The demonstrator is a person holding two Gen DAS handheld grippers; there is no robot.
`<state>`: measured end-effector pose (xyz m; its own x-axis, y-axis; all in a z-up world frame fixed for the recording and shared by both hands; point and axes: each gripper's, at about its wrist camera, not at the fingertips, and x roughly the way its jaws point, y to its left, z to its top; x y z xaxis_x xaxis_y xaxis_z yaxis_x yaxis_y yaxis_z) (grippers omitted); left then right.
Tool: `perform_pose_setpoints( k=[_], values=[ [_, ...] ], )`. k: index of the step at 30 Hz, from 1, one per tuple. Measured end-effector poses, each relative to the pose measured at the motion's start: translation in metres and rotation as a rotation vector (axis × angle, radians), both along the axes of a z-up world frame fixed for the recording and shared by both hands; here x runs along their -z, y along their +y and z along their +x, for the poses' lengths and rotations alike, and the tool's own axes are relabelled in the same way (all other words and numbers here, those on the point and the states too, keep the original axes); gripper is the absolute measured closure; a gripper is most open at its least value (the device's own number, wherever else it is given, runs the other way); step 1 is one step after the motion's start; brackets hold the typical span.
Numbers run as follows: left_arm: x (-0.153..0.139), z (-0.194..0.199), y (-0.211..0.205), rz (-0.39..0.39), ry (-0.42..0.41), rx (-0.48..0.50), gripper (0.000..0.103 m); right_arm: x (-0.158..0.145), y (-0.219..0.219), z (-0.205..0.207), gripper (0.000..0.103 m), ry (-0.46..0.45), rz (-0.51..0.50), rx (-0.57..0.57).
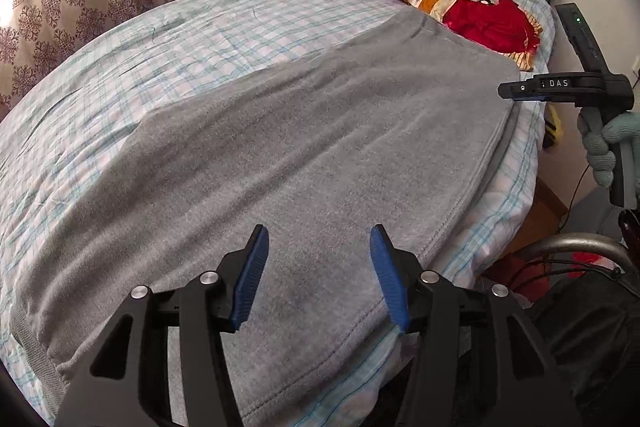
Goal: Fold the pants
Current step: 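Grasp the folded edge with the right tool and lift it up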
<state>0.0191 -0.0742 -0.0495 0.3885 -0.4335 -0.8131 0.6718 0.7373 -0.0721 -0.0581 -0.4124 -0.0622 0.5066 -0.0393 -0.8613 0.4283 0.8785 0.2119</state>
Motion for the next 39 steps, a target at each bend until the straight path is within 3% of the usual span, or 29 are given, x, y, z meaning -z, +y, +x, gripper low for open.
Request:
perform_pose_setpoints(
  k=[6, 9, 14, 19, 22, 25, 27, 32, 34, 39],
  values=[
    [-0.008, 0.013, -0.039, -0.015, -0.011, 0.044, 0.047, 0.012, -0.058, -0.027, 0.057, -0.042, 0.202, 0.202],
    [-0.006, 0.020, -0.056, -0.017, -0.003, 0.060, 0.047, 0.023, -0.068, -0.026, 0.057, -0.076, 0.317, 0.223],
    [0.002, 0.032, -0.080, -0.026, 0.031, 0.056, 0.047, 0.037, -0.075, -0.010, 0.057, -0.104, 0.388, 0.247],
    [0.018, 0.029, -0.098, -0.019, 0.072, 0.083, 0.047, 0.038, -0.073, 0.002, 0.055, -0.117, 0.360, 0.234],
    [0.029, 0.018, -0.109, 0.021, 0.071, 0.127, 0.047, 0.034, -0.071, -0.001, 0.062, -0.075, 0.311, 0.254],
    [0.030, 0.012, -0.112, 0.035, 0.055, 0.149, 0.047, 0.024, -0.074, -0.015, 0.056, -0.074, 0.275, 0.339],
    [0.032, 0.014, -0.111, 0.031, 0.065, 0.150, 0.047, 0.019, -0.078, -0.018, 0.046, -0.098, 0.248, 0.373],
    [0.035, 0.014, -0.110, 0.027, 0.073, 0.151, 0.047, 0.037, -0.087, -0.008, 0.043, -0.109, 0.332, 0.383],
    [0.036, 0.013, -0.110, 0.029, 0.071, 0.152, 0.047, 0.035, -0.084, -0.003, 0.046, -0.118, 0.314, 0.369],
    [0.039, 0.012, -0.111, 0.035, 0.072, 0.154, 0.047, 0.031, -0.081, 0.005, 0.067, -0.114, 0.260, 0.341]
  ],
)
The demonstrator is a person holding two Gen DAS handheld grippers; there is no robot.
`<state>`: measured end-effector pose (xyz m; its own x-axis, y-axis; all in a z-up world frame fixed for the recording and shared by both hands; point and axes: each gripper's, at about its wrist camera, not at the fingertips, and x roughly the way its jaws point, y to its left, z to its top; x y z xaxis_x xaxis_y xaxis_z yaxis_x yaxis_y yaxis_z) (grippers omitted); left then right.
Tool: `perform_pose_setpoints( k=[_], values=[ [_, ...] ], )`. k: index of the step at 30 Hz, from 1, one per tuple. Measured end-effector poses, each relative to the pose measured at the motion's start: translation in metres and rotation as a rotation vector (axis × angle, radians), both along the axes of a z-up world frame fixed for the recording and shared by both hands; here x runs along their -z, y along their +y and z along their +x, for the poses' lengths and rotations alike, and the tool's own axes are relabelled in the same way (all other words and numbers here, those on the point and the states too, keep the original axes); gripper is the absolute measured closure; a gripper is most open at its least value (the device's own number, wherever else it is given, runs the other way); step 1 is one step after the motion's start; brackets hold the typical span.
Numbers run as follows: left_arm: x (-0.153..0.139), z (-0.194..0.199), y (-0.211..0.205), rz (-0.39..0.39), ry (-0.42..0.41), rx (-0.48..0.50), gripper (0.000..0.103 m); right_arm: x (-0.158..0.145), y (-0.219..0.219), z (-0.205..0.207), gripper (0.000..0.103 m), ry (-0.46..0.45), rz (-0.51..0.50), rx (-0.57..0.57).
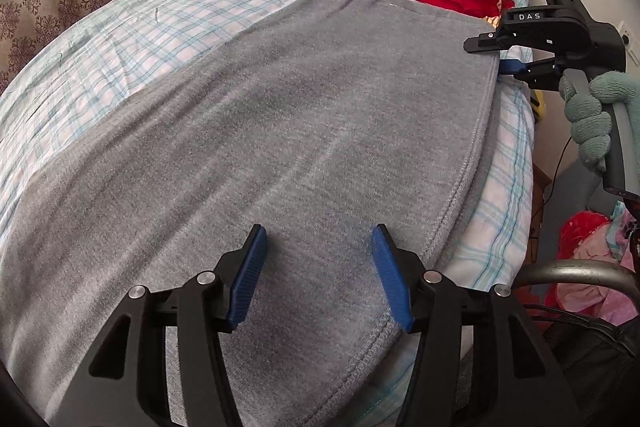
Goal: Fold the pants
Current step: 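Grasp the folded edge with the right tool and lift it up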
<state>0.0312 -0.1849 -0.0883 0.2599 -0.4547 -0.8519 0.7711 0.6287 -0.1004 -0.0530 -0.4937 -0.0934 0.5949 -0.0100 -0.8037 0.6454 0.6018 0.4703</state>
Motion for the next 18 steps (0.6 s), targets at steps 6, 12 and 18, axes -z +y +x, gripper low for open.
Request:
perform_pose_setpoints(
  k=[6, 12, 18],
  values=[
    [-0.003, 0.001, 0.004, -0.019, 0.015, -0.010, 0.047, -0.031, 0.019, 0.009, 0.080, -0.055, -0.109, -0.089],
    [-0.020, 0.008, 0.023, -0.095, 0.043, -0.060, 0.047, -0.080, 0.066, 0.028, 0.081, -0.123, -0.304, -0.237],
    [-0.040, 0.030, 0.062, -0.167, 0.052, -0.170, 0.046, -0.107, 0.121, 0.048, 0.081, -0.174, -0.436, -0.378]
  ],
)
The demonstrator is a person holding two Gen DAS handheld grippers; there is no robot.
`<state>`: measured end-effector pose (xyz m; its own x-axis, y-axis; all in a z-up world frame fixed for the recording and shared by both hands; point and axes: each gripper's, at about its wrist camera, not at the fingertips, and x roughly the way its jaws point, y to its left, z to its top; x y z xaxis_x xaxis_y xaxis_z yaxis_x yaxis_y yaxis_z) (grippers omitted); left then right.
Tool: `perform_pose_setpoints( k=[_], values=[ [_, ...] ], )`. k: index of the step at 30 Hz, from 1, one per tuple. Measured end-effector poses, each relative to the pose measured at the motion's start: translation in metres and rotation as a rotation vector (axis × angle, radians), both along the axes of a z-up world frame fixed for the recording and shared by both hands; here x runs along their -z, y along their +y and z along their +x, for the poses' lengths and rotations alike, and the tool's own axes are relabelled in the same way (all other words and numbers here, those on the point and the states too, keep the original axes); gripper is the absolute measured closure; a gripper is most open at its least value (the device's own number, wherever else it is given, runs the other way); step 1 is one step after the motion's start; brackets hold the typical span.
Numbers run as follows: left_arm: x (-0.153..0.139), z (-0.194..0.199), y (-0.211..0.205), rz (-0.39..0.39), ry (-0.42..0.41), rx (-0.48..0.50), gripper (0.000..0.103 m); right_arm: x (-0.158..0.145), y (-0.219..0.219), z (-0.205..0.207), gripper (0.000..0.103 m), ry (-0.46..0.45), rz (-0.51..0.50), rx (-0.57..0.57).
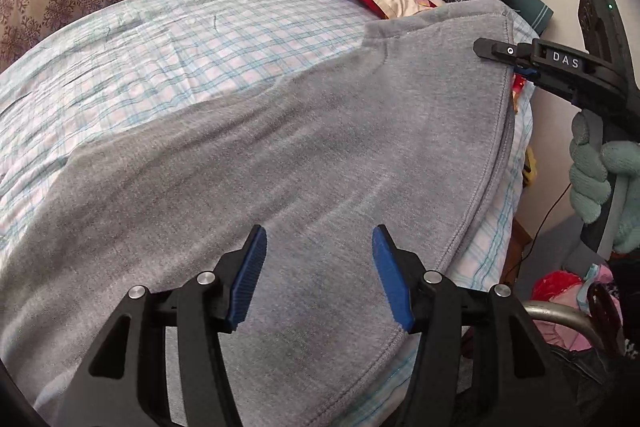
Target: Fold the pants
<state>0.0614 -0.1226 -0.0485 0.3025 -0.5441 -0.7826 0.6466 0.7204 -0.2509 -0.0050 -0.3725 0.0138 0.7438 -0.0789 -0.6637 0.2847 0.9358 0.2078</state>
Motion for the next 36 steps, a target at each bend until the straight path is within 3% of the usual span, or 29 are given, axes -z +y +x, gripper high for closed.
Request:
perform_pose_setpoints(
  k=[12, 17, 21, 24, 28, 31, 34, 36],
  values=[
    [0.003, 0.041, 0.083, -0.088, 0.080, -0.238, 0.046, 0.002, 0.118, 0.026, 0.081, -0.012, -0.123, -0.243],
    [0.009, 0.043, 0.099, -0.085, 0.089, -0.275, 0.046, 0.027, 0.175, 0.026, 0.081, 0.040, -0.149, -0.398],
    [0.016, 0.044, 0.106, -0.086, 0.109, -0.294, 0.046, 0.065, 0.208, 0.022, 0.080, 0.144, -0.149, -0.495],
    [0.022, 0.044, 0.108, -0.085, 0.127, -0.296, 0.046, 0.080, 0.219, 0.016, 0.081, 0.187, -0.149, -0.548],
    [0.026, 0.045, 0.109, -0.106, 0.148, -0.293, 0.046, 0.072, 0.219, 0.008, 0.080, 0.165, -0.148, -0.580],
    [0.027, 0.048, 0.112, -0.177, 0.197, -0.285, 0.045, 0.065, 0.216, 0.002, 0.080, 0.151, -0.130, -0.618],
    [0.032, 0.053, 0.115, -0.278, 0.277, -0.269, 0.032, 0.068, 0.215, -0.008, 0.080, 0.160, -0.127, -0.654],
    [0.035, 0.057, 0.112, -0.322, 0.313, -0.261, 0.030, 0.071, 0.213, -0.012, 0.081, 0.167, -0.121, -0.665]
  ],
)
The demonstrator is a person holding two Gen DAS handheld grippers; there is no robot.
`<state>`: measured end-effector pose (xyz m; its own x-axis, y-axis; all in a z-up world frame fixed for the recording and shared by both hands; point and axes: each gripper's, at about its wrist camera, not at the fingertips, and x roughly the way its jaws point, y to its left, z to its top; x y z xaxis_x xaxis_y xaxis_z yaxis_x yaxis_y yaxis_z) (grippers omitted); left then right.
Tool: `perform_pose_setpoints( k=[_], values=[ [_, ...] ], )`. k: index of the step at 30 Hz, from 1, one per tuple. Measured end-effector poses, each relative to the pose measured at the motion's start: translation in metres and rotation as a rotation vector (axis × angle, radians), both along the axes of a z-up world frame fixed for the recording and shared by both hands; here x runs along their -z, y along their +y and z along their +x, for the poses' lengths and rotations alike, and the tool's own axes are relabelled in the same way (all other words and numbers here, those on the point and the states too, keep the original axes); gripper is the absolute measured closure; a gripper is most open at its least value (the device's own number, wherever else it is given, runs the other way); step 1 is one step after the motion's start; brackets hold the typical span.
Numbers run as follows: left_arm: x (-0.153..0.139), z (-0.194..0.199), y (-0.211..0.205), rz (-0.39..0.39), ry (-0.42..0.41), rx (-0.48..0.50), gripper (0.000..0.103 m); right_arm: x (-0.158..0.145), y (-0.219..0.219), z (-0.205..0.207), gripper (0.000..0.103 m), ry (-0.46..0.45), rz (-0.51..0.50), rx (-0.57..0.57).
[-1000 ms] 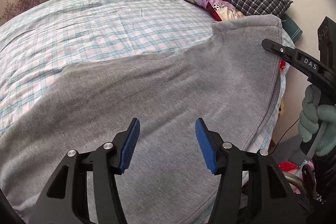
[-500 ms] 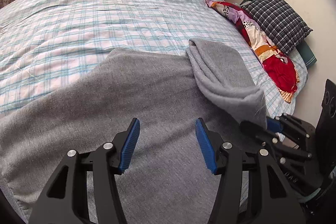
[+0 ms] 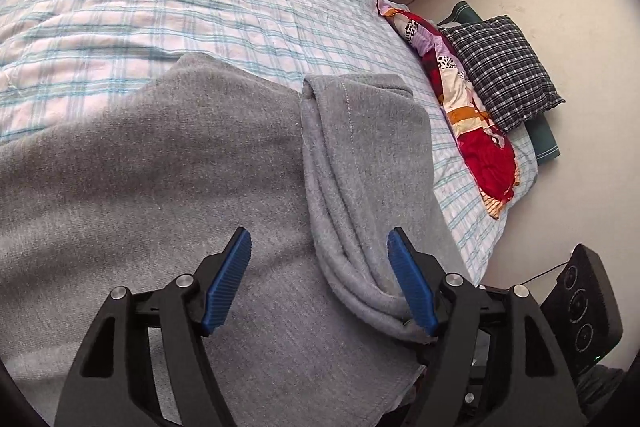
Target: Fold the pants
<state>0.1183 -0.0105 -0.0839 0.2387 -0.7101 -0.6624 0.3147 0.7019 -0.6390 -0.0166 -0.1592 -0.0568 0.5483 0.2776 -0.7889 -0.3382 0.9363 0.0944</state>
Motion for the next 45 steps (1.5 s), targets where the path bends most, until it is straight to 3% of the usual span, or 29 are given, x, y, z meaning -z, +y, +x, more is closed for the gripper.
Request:
perform_pose_setpoints(
  k=[8, 11, 13, 15, 16, 21, 24, 26, 28, 30, 35, 41, 45],
  values=[
    [0.011, 0.009, -0.040, -0.119, 0.093, 0.121, 0.026, -0.007, -0.002, -0.005, 0.081, -0.029, 0.021, -0.022],
    [0.016, 0.011, -0.054, -0.118, 0.111, 0.129, 0.030, -0.008, -0.006, -0.007, 0.081, -0.034, 0.029, -0.019],
    [0.012, 0.011, -0.058, -0.096, 0.083, 0.117, 0.062, -0.008, -0.008, -0.007, 0.081, -0.037, 0.031, -0.010],
    [0.001, 0.009, -0.057, -0.095, 0.031, 0.097, 0.081, -0.009, -0.009, -0.011, 0.081, -0.045, 0.036, -0.010],
    [-0.006, 0.007, -0.055, -0.096, -0.002, 0.092, 0.082, -0.011, -0.008, -0.012, 0.081, -0.055, 0.036, -0.012],
    [-0.053, -0.021, -0.044, -0.003, -0.221, 0.077, 0.085, -0.019, -0.002, -0.022, 0.081, -0.103, 0.029, -0.051],
    [-0.062, -0.037, -0.045, 0.233, -0.337, 0.038, 0.084, -0.016, 0.000, -0.021, 0.078, -0.081, 0.032, -0.067],
    [-0.051, -0.039, -0.044, 0.306, -0.314, 0.023, 0.084, -0.010, 0.001, -0.020, 0.059, -0.040, 0.036, -0.072],
    [-0.033, -0.038, -0.036, 0.342, -0.257, 0.019, 0.084, -0.007, 0.002, -0.021, 0.050, -0.016, 0.038, -0.084],
    [-0.017, -0.040, -0.028, 0.380, -0.236, 0.012, 0.082, -0.010, 0.002, -0.024, 0.048, -0.017, 0.039, -0.102],
    [-0.012, -0.045, -0.022, 0.410, -0.257, 0.013, 0.072, -0.020, -0.018, -0.026, 0.042, -0.015, 0.068, -0.076],
    [-0.039, -0.048, -0.019, 0.412, -0.318, -0.028, 0.072, -0.023, -0.070, -0.020, 0.042, -0.003, 0.108, 0.119],
    [-0.058, -0.061, -0.032, 0.369, -0.369, 0.026, 0.071, -0.018, -0.090, -0.008, 0.042, 0.012, 0.107, 0.223]
  ],
)
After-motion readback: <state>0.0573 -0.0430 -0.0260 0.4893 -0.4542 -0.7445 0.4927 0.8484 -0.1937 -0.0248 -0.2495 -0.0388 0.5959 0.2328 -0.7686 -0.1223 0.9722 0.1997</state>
